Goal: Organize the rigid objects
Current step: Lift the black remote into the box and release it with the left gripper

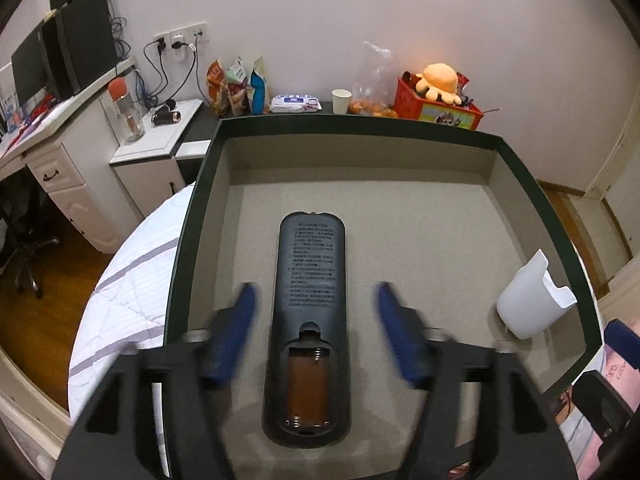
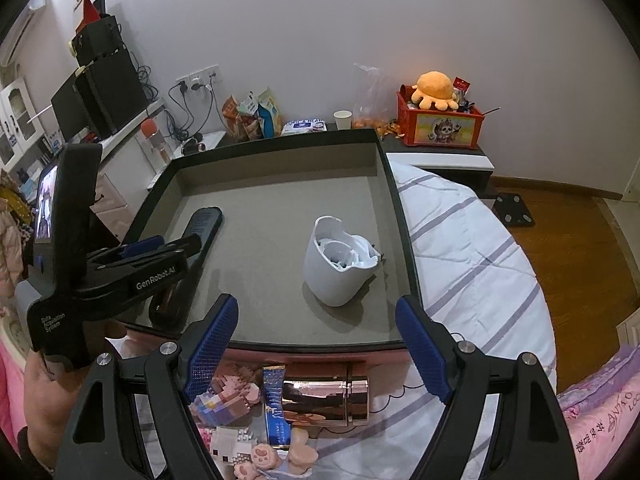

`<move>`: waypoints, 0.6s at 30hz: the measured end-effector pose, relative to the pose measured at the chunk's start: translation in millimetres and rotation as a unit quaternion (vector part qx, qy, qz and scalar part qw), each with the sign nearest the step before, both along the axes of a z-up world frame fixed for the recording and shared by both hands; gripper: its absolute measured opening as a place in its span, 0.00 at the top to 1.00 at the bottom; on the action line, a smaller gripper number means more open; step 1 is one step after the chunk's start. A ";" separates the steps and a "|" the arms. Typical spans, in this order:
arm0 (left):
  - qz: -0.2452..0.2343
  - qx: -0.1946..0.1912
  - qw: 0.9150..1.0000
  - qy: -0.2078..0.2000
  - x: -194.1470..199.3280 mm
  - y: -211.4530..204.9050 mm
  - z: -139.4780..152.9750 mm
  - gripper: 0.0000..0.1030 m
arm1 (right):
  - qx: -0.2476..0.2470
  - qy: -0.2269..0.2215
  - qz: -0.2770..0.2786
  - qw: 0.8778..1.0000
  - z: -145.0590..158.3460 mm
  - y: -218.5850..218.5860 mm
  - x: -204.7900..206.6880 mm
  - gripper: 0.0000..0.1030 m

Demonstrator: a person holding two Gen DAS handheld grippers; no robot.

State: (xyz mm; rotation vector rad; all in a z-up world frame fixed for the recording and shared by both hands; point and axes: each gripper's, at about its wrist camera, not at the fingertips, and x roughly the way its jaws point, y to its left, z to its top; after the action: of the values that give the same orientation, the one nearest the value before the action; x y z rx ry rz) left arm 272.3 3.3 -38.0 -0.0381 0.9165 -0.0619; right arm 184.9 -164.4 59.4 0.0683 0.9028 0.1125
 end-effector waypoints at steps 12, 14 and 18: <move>0.038 0.034 0.998 -0.033 -51.3 10.0 37.4 0.03 | -0.001 -0.022 -0.009 1.000 17.1 0.8 -29.1 0.20; 0.041 0.038 0.998 -0.039 -65.3 12.4 42.7 0.01 | -0.004 -0.029 -0.010 1.000 21.3 1.7 -37.5 0.20; 0.043 0.029 0.997 -0.051 -100.3 21.0 52.3 0.00 | 0.002 -0.038 -0.012 0.999 27.3 -0.9 -55.0 0.03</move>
State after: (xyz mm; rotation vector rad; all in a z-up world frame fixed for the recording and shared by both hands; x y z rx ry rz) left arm 172.0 24.3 14.3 -0.0195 0.8143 0.0420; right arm 129.9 -165.4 86.6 0.0791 0.8262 0.0940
